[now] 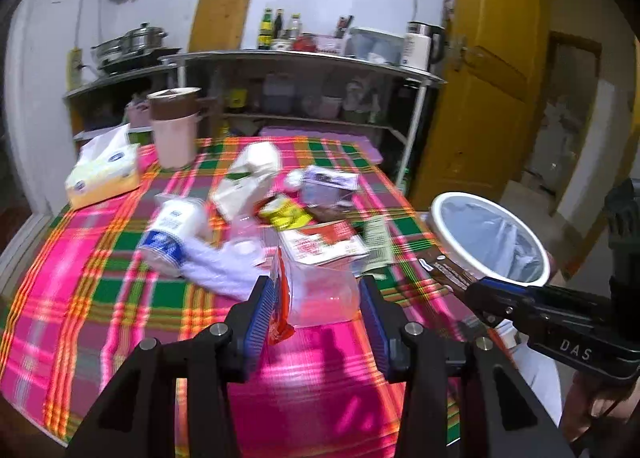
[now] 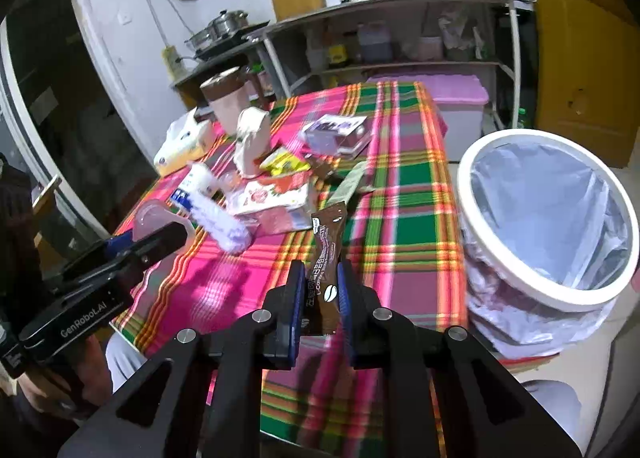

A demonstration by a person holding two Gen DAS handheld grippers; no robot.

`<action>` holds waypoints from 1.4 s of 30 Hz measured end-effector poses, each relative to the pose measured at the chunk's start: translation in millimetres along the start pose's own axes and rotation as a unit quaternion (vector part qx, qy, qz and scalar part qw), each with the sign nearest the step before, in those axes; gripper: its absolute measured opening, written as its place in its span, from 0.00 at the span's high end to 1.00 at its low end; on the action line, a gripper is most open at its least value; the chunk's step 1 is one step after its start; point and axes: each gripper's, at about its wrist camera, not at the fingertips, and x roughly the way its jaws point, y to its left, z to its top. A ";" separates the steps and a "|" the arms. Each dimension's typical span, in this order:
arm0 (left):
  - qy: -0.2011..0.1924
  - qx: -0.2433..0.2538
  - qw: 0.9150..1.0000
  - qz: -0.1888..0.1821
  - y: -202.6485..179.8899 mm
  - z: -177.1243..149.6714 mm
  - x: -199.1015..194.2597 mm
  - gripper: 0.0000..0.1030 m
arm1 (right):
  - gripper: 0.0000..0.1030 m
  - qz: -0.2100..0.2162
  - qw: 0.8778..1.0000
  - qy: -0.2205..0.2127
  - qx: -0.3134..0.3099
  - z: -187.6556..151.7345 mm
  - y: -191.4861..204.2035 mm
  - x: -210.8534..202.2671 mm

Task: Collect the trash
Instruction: 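Carry the cup with the left tool while the right tool carries the wrapper to the white bin, then open the left tool over the bin while the right tool releases the wrapper into it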

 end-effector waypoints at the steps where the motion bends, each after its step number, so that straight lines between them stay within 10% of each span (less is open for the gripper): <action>1: 0.001 0.004 1.000 -0.005 -5.1 2.6 2.9 0.57 | 0.83 -0.003 1.000 -0.004 0.004 1.0 -4.5 -2.3; 20: 0.032 0.102 0.986 -0.131 -134.7 45.9 93.1 0.57 | 0.83 -0.102 0.988 -0.031 0.112 6.0 -140.6 -29.0; 37: 0.073 0.125 0.971 -0.191 -187.6 53.1 157.0 0.56 | 0.82 -0.124 0.982 -0.014 0.140 7.7 -183.9 -22.1; 42: 0.077 0.118 0.970 -0.197 -186.4 52.0 158.9 0.53 | 0.63 -0.127 0.981 -0.019 0.144 7.4 -185.5 -23.5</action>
